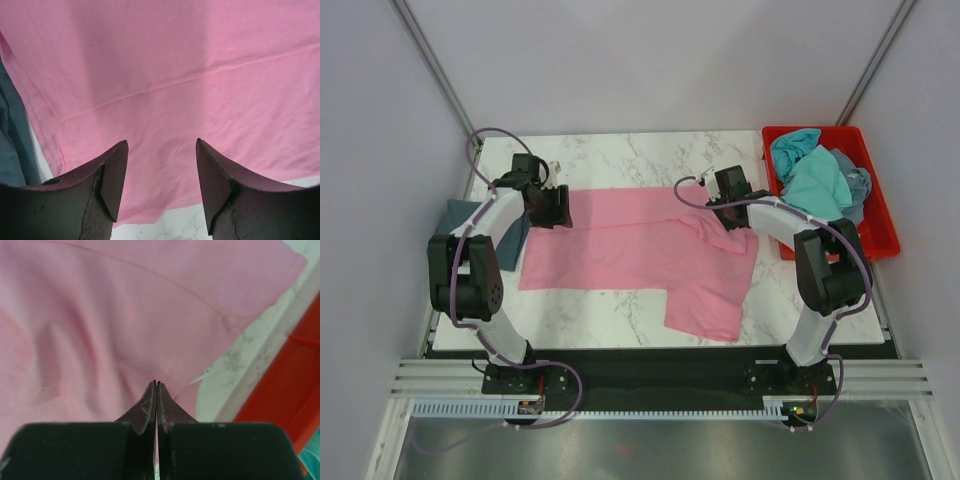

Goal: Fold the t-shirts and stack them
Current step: Fold the tshirt

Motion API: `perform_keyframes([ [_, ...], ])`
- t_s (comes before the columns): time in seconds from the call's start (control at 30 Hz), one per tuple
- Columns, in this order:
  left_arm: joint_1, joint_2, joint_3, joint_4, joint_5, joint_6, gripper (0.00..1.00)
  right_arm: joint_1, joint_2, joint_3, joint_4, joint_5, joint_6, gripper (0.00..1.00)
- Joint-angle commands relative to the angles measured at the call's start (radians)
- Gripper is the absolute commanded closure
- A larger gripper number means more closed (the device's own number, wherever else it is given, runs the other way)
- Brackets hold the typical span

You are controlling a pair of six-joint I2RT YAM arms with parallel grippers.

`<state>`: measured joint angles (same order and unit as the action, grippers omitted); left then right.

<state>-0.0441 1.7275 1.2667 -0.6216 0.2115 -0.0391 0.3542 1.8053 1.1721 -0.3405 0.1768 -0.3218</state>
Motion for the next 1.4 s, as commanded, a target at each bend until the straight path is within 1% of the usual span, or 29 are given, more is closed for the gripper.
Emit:
perform_keyframes([
  [0.0, -0.007, -0.009, 0.034, 0.022, -0.006, -0.031, 0.36, -0.024, 0.017, 0.060, 0.035, 0.038, -0.016, 1.00],
  [0.1, -0.010, -0.019, 0.028, 0.022, -0.011, -0.030, 0.36, -0.026, -0.013, 0.077, 0.026, -0.019, -0.003, 1.00],
  [0.13, -0.010, -0.020, 0.026, 0.022, -0.018, -0.030, 0.36, -0.020, -0.024, 0.086, 0.018, -0.037, 0.006, 0.93],
  [0.17, -0.010, -0.022, 0.023, 0.022, -0.020, -0.028, 0.36, -0.011, -0.037, 0.089, 0.011, -0.063, 0.018, 0.65],
  [0.2, -0.010, -0.025, 0.020, 0.022, -0.021, -0.027, 0.35, -0.001, -0.059, 0.090, -0.008, -0.112, 0.038, 0.55],
  [0.23, -0.010, -0.025, 0.019, 0.022, -0.023, -0.027, 0.35, 0.005, -0.069, 0.090, -0.014, -0.121, 0.055, 0.50],
  [0.27, -0.010, -0.026, 0.017, 0.022, -0.024, -0.027, 0.35, 0.015, -0.075, 0.090, -0.021, -0.163, 0.075, 0.46],
  [0.33, -0.011, -0.023, 0.019, 0.022, -0.021, -0.027, 0.34, 0.025, -0.081, 0.081, -0.043, -0.174, 0.090, 0.46],
  [0.4, -0.013, -0.022, 0.025, 0.022, -0.021, -0.025, 0.34, 0.031, -0.070, 0.070, -0.051, -0.223, 0.092, 0.46],
  [0.53, -0.014, -0.020, 0.030, 0.019, -0.021, -0.025, 0.34, 0.032, -0.047, 0.049, -0.054, -0.243, 0.090, 0.48],
  [0.67, -0.014, -0.022, 0.025, 0.020, -0.024, -0.024, 0.34, 0.035, -0.026, 0.054, -0.055, -0.252, 0.090, 0.51],
  [1.07, -0.014, -0.022, 0.025, 0.016, -0.034, -0.022, 0.34, 0.065, 0.061, 0.092, -0.061, -0.250, 0.082, 0.54],
  [1.1, -0.014, -0.022, 0.025, 0.017, -0.035, -0.022, 0.34, 0.066, 0.069, 0.095, -0.063, -0.237, 0.079, 0.56],
  [1.13, -0.014, -0.022, 0.025, 0.017, -0.035, -0.022, 0.34, 0.065, 0.074, 0.104, -0.064, -0.229, 0.079, 0.65],
  [1.2, -0.014, -0.022, 0.026, 0.016, -0.037, -0.021, 0.34, 0.065, 0.077, 0.106, -0.065, -0.209, 0.070, 0.78],
  [1.23, -0.014, -0.022, 0.025, 0.016, -0.038, -0.021, 0.34, 0.063, 0.075, 0.106, -0.065, -0.203, 0.067, 0.88],
  [1.33, -0.014, -0.019, 0.026, 0.017, -0.037, -0.021, 0.34, 0.065, 0.062, 0.104, -0.065, -0.183, 0.064, 1.00],
  [1.37, -0.014, -0.017, 0.028, 0.019, -0.035, -0.022, 0.34, 0.065, 0.054, 0.103, -0.063, -0.162, 0.061, 1.00],
])
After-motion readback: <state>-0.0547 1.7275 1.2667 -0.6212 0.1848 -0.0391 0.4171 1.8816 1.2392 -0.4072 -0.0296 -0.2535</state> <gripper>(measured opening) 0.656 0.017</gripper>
